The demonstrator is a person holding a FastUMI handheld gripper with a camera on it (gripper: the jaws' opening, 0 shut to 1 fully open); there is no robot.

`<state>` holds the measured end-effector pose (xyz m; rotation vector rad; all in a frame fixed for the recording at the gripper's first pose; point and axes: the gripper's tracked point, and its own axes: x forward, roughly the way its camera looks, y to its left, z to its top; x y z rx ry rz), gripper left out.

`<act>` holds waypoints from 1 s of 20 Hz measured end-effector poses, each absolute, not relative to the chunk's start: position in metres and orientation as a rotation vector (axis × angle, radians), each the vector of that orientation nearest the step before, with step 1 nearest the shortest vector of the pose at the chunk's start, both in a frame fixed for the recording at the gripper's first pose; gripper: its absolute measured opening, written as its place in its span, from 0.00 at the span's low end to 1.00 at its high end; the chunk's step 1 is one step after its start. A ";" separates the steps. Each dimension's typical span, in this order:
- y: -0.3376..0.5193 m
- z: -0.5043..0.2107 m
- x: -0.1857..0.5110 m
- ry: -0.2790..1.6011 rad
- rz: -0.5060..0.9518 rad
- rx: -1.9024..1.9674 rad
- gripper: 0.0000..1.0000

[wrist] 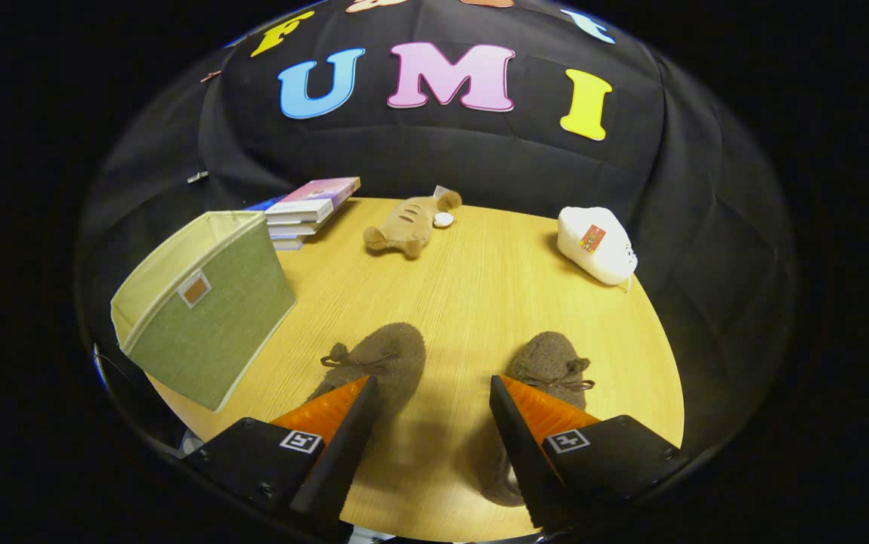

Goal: Open the storage box then place both shoes into the box .Put the left shoe in first, then the right shoe, with the right side of both shoes facing outward in a uniform manner.

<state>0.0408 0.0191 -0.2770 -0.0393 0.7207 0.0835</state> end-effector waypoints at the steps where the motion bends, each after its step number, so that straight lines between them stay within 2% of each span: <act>1: 0.023 -0.284 0.041 0.739 0.081 -0.049 0.89; 8: 0.047 -0.316 0.039 0.838 0.067 -0.014 0.82; 10: 0.057 -0.331 0.050 0.864 0.058 -0.001 0.75; 13: 0.054 -0.347 0.059 0.914 -0.004 0.045 0.35; 14: 0.055 -0.351 0.060 0.940 -0.013 0.073 0.32; 18: 0.054 -0.352 0.059 0.984 -0.038 0.162 0.10; 20: 0.055 -0.351 0.055 1.003 -0.034 0.182 0.06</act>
